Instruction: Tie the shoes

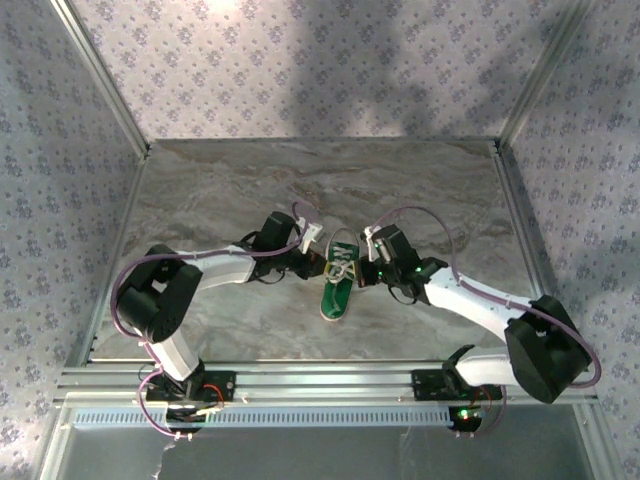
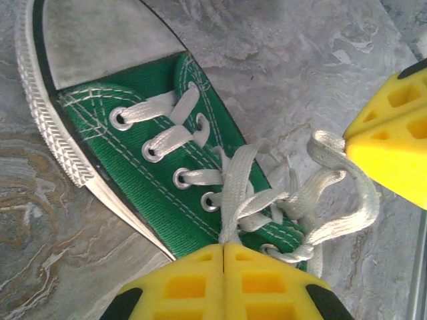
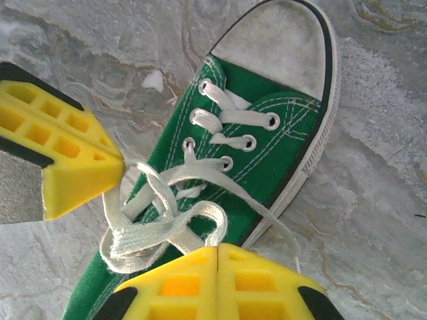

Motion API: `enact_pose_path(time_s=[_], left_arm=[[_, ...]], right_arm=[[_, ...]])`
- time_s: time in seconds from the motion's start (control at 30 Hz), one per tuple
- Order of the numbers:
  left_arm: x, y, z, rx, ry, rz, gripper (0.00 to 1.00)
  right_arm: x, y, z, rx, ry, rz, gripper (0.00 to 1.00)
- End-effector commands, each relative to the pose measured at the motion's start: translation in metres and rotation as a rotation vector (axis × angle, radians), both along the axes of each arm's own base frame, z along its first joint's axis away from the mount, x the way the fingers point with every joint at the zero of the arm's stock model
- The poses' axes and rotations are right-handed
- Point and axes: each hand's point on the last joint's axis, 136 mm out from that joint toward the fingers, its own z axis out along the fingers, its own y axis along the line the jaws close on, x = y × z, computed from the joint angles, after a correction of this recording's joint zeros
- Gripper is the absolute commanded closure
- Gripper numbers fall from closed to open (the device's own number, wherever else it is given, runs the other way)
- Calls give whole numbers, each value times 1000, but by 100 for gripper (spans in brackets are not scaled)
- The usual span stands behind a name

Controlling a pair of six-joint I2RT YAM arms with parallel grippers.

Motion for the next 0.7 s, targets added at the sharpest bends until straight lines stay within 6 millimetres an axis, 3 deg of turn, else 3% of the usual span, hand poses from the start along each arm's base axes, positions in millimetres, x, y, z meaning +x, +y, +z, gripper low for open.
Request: enact_pose_path(time_s=[0.0, 0.17, 0.27, 0.53, 0.67], left_arm=[[5, 4, -10, 23, 17, 47, 100], [4, 5, -16, 33, 38, 59, 100], [3, 5, -18, 38, 45, 59, 95], [10, 19, 6, 72, -7, 142, 63], [16, 30, 19, 103, -43, 209, 59]], right_arm=[[6, -1, 5, -59, -26, -10, 100], [6, 1, 4, -78, -31, -6, 100], [5, 5, 5, -70, -36, 11, 100], [2, 15, 11, -47, -54, 49, 100], [2, 16, 12, -47, -56, 50, 100]])
